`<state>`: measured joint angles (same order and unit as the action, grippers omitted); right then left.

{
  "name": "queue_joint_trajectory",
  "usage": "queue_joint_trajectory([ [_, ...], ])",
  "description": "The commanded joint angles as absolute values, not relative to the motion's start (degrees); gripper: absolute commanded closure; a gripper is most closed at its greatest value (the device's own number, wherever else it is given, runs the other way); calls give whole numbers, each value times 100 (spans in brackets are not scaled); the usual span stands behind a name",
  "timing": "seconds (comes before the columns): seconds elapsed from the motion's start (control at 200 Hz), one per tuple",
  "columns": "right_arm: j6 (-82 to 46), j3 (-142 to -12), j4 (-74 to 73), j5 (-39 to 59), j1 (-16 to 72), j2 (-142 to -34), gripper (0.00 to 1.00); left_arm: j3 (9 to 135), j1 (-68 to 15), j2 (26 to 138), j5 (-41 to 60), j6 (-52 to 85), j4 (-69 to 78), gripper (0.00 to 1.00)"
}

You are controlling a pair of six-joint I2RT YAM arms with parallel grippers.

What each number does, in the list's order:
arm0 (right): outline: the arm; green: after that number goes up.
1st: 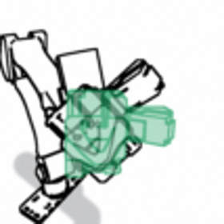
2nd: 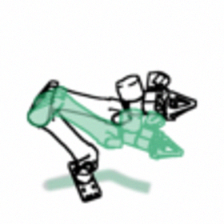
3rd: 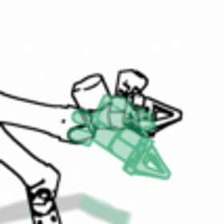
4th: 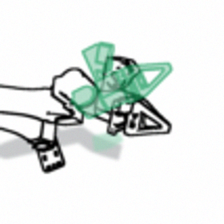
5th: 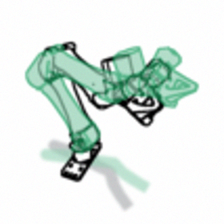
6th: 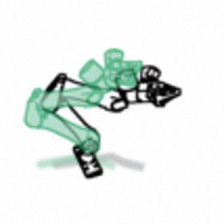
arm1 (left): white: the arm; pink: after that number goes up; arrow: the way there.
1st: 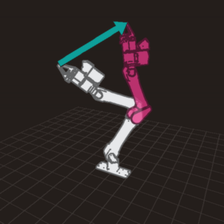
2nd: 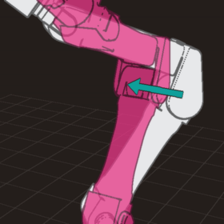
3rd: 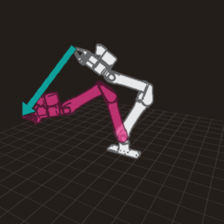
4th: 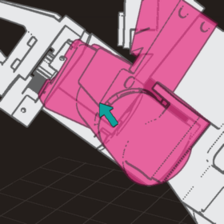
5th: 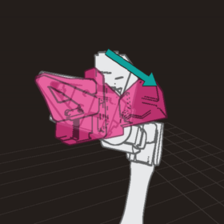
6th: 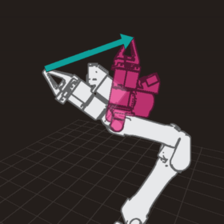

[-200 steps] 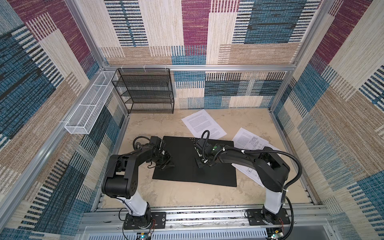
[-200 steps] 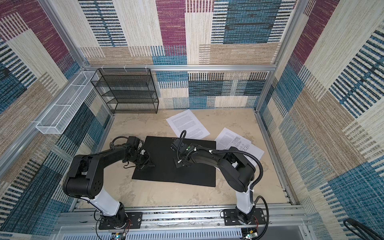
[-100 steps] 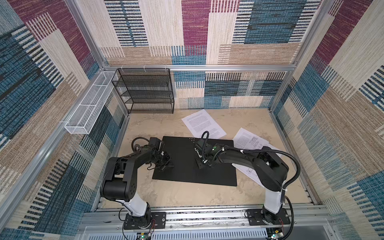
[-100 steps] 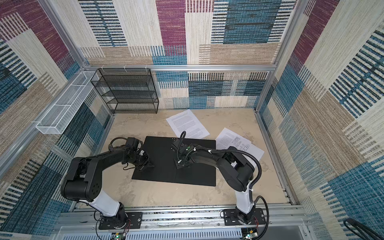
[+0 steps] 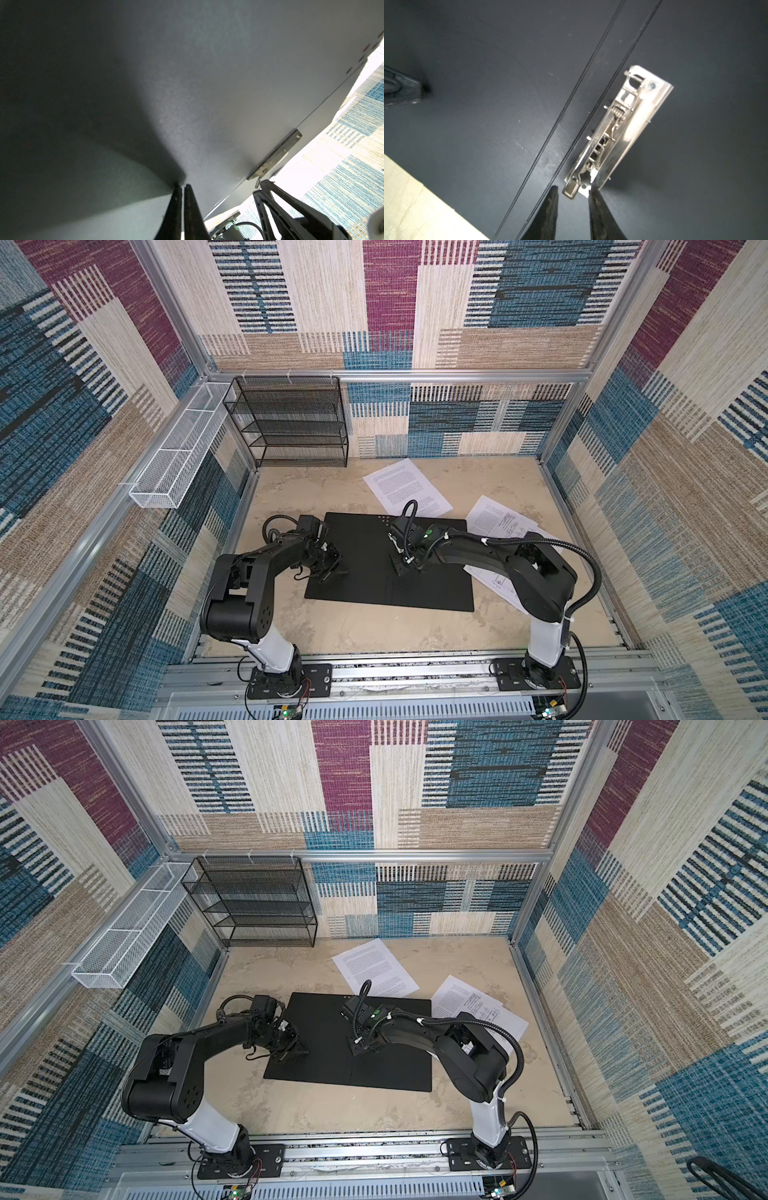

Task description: Put the files into the folder

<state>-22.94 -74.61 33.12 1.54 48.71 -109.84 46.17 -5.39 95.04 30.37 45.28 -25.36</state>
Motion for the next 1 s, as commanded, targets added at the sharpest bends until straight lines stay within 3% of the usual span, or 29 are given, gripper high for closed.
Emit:
queue_joint_trajectory([
  [0.0, -2321, -7569, 3331, 133, 4869, -11059, 73, 4475, -536, 9625, 1512, 4613, -3169, 91],
  [0.471, -2364, -7327, 3345, 99, 4876, -10960, 78, 4499, -532, 9667, 1517, 4588, -3135, 92],
  [0.636, -2413, -7388, 3199, 327, 4873, -10807, 72, 4486, -528, 9655, 1521, 4589, -3122, 92],
  [0.992, -2400, -7571, 3287, 176, 4869, -11042, 75, 4463, -519, 9644, 1537, 4580, -3112, 92],
])
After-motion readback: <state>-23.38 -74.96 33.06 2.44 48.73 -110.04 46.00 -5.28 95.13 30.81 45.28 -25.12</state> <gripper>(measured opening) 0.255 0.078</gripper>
